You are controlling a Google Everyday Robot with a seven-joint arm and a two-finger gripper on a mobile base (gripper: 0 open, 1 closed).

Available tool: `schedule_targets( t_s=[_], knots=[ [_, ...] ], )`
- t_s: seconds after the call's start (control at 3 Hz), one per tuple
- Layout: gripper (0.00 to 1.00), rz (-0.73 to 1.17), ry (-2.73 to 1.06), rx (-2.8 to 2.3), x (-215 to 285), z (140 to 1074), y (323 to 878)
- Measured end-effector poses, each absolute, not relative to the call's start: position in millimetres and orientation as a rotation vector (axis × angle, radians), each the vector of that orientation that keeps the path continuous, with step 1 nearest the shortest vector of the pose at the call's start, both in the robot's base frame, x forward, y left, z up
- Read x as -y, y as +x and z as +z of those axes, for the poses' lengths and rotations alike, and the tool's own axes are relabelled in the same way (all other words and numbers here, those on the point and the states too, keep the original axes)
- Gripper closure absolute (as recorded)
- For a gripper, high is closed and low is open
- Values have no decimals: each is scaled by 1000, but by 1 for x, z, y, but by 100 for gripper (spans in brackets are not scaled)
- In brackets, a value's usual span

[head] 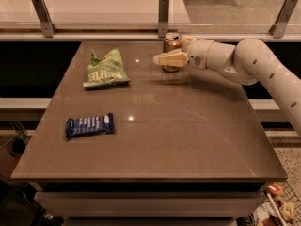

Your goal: Pick orange can

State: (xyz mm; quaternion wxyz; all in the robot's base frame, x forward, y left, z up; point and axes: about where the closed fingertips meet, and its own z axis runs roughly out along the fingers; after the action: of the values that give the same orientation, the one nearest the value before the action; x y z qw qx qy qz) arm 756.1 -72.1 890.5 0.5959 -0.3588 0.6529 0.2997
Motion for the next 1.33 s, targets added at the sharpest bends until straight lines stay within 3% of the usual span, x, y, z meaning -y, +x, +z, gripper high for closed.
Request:
schedule_targets(
  t_s=[1.0,1.33],
  knots=[
    [85,708,-842,-1513,63,890,756],
    [100,712,-846,-1511,59,890,756]
  ],
)
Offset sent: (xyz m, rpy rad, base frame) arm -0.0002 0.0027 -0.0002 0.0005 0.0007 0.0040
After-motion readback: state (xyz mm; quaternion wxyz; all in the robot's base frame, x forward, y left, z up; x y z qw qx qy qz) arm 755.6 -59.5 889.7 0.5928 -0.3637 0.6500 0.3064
